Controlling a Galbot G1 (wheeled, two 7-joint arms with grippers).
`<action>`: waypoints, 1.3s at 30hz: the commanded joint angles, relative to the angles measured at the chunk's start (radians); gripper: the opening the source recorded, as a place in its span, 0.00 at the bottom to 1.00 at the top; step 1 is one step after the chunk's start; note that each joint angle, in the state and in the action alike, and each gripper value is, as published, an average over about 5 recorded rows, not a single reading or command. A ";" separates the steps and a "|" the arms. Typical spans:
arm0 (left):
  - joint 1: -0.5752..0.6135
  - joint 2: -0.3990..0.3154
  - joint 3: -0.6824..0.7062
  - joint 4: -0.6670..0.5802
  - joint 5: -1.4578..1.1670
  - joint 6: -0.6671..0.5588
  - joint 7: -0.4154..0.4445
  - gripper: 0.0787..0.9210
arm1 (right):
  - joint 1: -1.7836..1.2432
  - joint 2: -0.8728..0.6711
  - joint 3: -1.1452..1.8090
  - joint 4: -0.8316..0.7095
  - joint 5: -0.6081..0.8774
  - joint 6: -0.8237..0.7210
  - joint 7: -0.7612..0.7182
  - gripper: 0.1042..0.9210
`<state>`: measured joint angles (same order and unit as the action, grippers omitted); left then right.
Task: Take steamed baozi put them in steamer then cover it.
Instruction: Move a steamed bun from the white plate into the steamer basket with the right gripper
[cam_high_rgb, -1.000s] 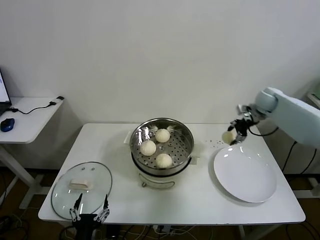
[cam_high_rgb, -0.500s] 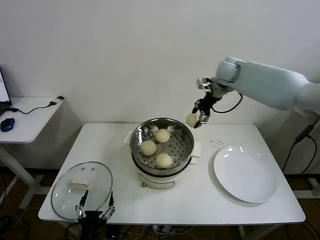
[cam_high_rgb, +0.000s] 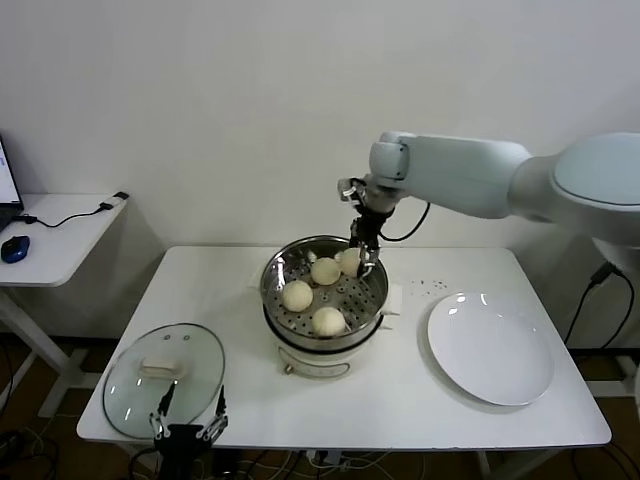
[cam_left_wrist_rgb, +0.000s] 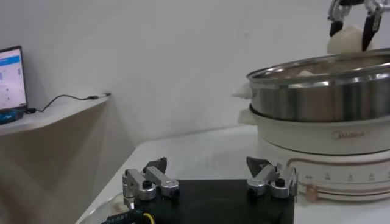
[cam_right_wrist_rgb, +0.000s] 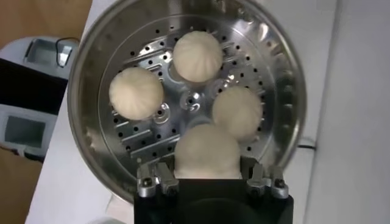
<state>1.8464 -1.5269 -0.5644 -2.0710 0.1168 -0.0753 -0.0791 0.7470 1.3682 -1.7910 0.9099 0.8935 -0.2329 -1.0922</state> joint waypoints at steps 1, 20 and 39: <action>-0.001 0.002 -0.005 0.008 -0.006 0.000 0.000 0.88 | -0.079 0.064 -0.045 -0.012 -0.005 -0.012 0.013 0.70; -0.018 -0.004 0.000 0.019 0.014 0.006 0.000 0.88 | -0.093 0.039 -0.010 -0.020 -0.043 -0.007 0.005 0.84; -0.029 -0.015 0.006 0.007 0.051 0.013 -0.002 0.88 | 0.087 -0.266 0.097 0.152 -0.016 0.049 0.018 0.88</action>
<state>1.8225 -1.5384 -0.5578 -2.0578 0.1577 -0.0674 -0.0798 0.7504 1.2851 -1.7443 0.9702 0.8728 -0.2233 -1.0892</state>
